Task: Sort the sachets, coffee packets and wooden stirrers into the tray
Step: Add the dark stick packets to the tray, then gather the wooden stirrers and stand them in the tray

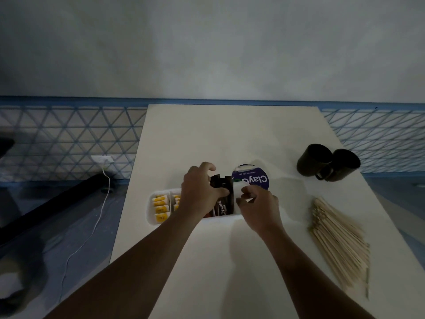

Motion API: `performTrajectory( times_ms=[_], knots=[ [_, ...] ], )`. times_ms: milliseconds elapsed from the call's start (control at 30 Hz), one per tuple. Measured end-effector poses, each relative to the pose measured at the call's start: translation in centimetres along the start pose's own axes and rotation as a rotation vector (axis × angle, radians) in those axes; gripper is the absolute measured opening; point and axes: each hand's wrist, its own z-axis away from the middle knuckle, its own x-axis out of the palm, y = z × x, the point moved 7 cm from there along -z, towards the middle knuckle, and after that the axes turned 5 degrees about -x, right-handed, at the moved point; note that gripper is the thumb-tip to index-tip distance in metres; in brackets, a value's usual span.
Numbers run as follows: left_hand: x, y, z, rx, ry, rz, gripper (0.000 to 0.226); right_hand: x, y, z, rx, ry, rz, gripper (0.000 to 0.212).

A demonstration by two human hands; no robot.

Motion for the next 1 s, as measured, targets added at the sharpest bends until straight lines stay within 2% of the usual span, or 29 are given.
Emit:
performTrajectory(
  times_ms=[67,167,267,433,633,767,1000],
  knots=[
    [-0.4,0.8,0.3,0.037,0.028,0.020,0.059,-0.4,0.2,0.6,0.013,0.033,-0.014,0.027],
    [0.0,2.3,0.8,0.091,0.013,0.063,0.042,-1.5,0.7,1.7,0.041,0.083,-0.041,0.024],
    [1.6,3.9,1.5,0.109,-0.067,0.085,0.024,-2.7,1.7,2.5,0.058,0.123,-0.061,0.021],
    [6.8,6.1,3.6,0.101,-0.236,0.095,0.014,-5.7,5.2,3.0,0.096,0.153,-0.027,0.021],
    [13.8,7.2,5.8,0.006,-0.356,0.040,0.012,-10.4,11.0,3.2,0.157,0.191,0.020,0.020],
    [18.7,8.4,7.2,-0.055,-0.449,-0.034,0.016,-14.2,14.8,3.4,0.215,0.184,0.092,0.012],
    [25.6,10.1,9.2,-0.218,-0.575,-0.023,0.023,-17.9,21.1,2.0,0.210,0.069,0.221,0.028]
  ],
)
